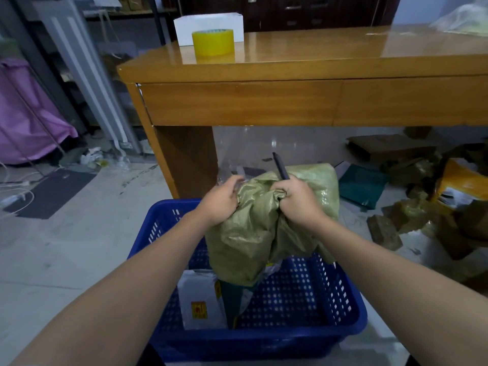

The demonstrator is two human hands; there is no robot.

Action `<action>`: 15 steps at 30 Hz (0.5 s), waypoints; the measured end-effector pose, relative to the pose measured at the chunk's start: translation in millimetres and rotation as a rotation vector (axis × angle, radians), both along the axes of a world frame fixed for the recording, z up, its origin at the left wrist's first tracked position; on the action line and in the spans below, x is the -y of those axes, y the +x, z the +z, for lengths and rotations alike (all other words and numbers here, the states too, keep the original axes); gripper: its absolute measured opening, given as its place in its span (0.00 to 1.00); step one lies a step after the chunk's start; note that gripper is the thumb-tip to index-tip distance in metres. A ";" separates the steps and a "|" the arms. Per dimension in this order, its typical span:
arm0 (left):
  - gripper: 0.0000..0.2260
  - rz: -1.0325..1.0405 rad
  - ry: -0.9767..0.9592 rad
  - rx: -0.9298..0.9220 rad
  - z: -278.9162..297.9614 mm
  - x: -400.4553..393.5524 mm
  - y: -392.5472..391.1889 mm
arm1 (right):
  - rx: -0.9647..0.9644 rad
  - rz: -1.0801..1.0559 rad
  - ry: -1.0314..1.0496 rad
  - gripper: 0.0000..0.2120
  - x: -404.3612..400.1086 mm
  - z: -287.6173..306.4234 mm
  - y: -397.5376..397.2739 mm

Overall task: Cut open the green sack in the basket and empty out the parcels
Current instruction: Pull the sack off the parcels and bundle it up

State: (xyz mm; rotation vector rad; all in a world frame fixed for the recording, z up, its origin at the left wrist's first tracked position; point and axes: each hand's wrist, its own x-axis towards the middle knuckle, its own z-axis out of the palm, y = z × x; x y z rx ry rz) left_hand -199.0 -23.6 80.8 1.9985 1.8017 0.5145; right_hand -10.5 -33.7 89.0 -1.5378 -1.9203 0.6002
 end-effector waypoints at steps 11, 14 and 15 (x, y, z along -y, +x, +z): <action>0.23 0.256 -0.113 0.353 9.6 20.6 21.0 | -0.632 -0.372 -0.168 0.11 -13.3 5.5 -19.5; 0.25 -0.019 -0.464 0.498 18.3 31.4 26.3 | -0.514 -0.446 -0.292 0.18 -15.8 6.2 -21.4; 0.27 -0.064 -0.475 0.473 13.1 28.6 26.1 | -0.532 -0.432 -0.418 0.23 -14.3 7.9 -24.5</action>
